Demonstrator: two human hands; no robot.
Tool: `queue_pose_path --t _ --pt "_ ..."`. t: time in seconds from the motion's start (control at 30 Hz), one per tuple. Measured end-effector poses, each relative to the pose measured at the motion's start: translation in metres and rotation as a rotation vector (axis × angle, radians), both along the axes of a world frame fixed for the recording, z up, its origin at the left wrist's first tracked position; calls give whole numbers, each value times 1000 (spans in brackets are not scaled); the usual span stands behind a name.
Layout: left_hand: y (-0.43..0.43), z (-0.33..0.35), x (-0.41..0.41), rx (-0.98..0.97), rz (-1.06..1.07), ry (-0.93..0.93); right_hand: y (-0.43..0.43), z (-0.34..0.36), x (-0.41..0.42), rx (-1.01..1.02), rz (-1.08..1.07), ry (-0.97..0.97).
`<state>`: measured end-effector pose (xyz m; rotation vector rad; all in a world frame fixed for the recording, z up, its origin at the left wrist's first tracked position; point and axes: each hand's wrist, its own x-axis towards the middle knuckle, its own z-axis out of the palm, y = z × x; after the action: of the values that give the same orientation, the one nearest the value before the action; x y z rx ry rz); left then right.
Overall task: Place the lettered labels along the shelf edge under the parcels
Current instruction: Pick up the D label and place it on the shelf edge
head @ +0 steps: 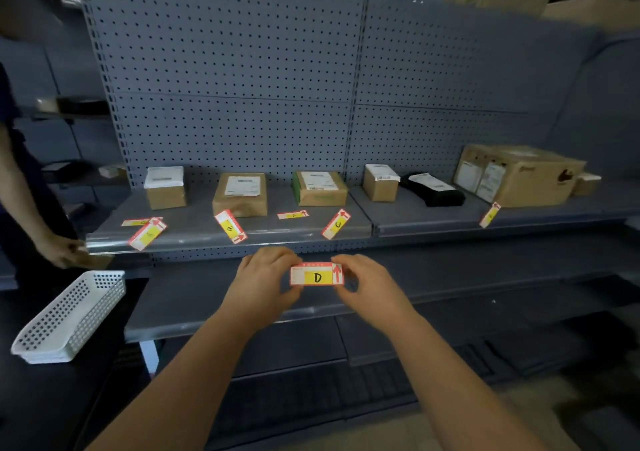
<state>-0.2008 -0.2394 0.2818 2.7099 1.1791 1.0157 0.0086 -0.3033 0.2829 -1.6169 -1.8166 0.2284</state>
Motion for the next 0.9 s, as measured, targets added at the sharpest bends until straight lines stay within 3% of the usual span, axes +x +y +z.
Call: queue_pose_path --t 0.27,0.4,0.67,0.9 --pt "-13 -10 189 -11 -52 -12 -27 -1 191 -15 -64 -42" --pt "-15 -18 263 -43 -58 -33 -33 -3 261 -55 -77 28" --pt "19 -27 346 -43 -61 -25 -3 -15 334 -101 -94 363" --pt "89 -47 377 -43 10 -68 80 -25 369 -157 -49 469"
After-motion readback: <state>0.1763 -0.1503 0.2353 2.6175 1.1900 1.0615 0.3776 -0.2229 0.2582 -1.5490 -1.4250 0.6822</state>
